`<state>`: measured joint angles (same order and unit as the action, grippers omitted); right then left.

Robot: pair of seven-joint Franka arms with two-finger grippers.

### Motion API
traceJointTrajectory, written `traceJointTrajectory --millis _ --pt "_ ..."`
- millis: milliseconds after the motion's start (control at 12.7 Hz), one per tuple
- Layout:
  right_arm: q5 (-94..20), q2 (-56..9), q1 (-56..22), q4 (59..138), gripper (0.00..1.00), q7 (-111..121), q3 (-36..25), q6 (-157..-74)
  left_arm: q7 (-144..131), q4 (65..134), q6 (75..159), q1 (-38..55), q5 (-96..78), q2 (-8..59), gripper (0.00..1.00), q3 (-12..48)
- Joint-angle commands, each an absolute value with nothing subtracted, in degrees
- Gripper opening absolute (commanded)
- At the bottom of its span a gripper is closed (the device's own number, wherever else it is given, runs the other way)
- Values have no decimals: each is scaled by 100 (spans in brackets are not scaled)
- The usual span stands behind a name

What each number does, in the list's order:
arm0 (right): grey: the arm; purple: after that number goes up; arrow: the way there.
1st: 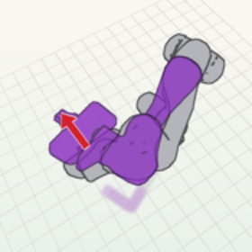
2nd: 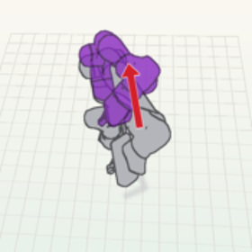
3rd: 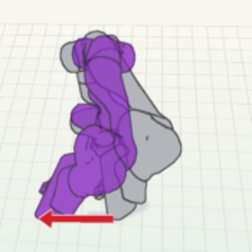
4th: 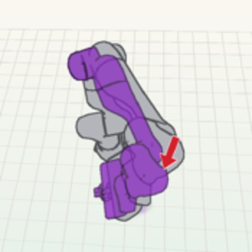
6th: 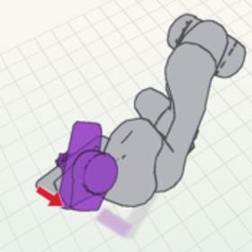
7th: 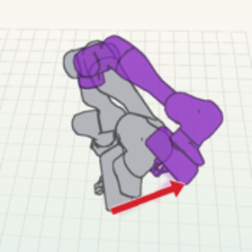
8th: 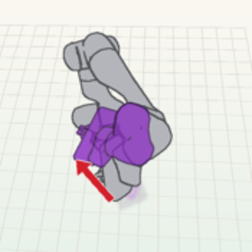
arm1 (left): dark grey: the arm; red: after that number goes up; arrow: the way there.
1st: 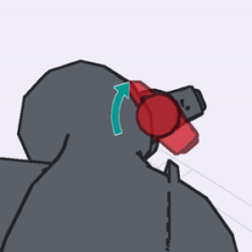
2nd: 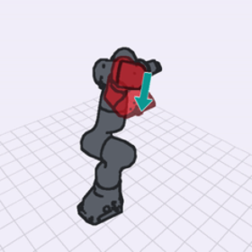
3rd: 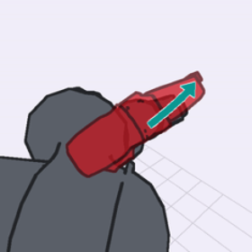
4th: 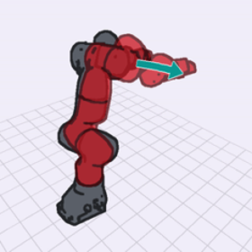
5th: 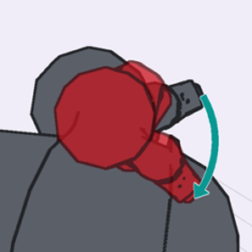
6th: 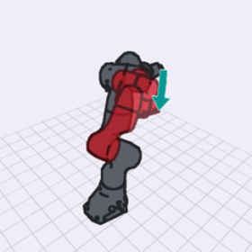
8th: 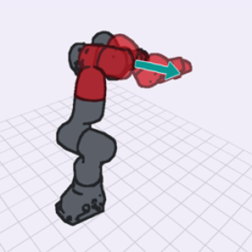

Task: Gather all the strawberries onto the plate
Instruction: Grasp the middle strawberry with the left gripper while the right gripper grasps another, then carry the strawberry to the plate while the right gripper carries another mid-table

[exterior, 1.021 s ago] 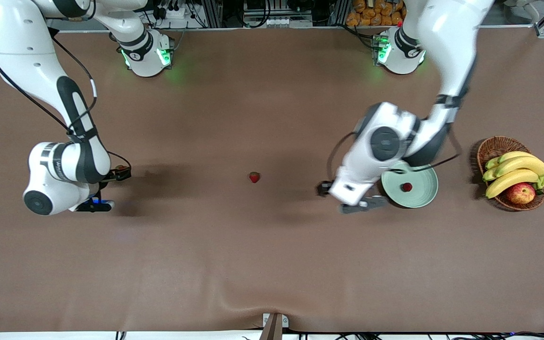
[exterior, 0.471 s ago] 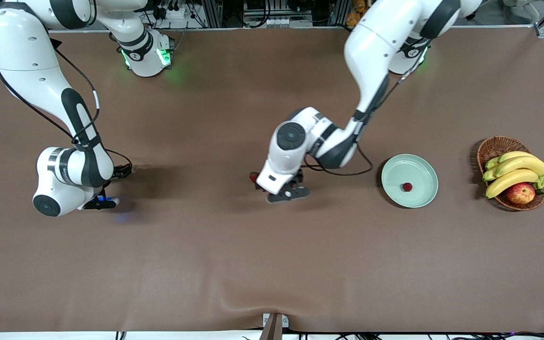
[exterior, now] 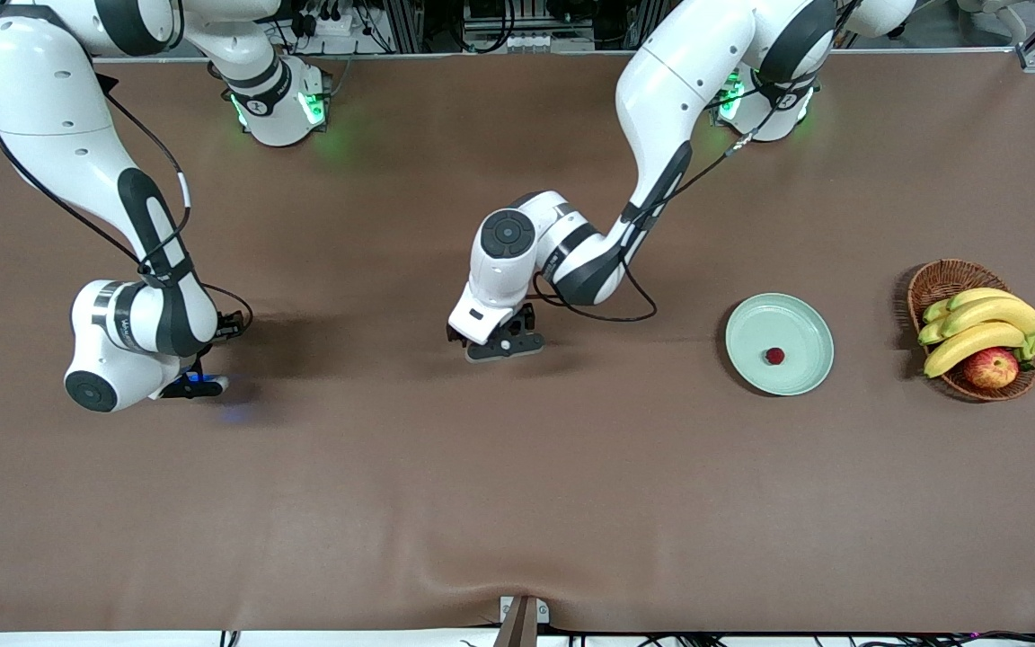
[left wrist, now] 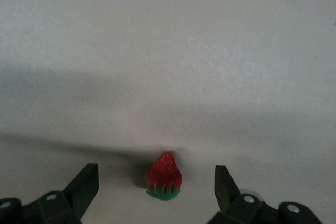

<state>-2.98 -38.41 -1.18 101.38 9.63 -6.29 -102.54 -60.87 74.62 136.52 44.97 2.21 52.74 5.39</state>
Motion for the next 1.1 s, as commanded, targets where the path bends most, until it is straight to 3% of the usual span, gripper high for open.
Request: traceJointTrajectory --millis 0,393,629,786,1021 --pt "-193 -3823 -62 10169 20 1020 -562 -10310 -6152 7233 13815 4623 325 5554 90 457" --pt "-255 -3665 -79 9635 18 1028 -554 -10231 -6048 7242 13843 4658 334 5607 59 431" --pt "-281 -3525 -79 9037 18 1011 -300 -10204 -5872 7251 13843 4623 343 5590 0 369" --pt "-490 -3551 -123 8868 18 967 60 -10151 -5871 7277 13799 4614 352 5459 0 308" --pt "-1868 -3630 -569 8772 19 958 246 -10396 -5854 7741 13170 4212 360 4556 0 308"
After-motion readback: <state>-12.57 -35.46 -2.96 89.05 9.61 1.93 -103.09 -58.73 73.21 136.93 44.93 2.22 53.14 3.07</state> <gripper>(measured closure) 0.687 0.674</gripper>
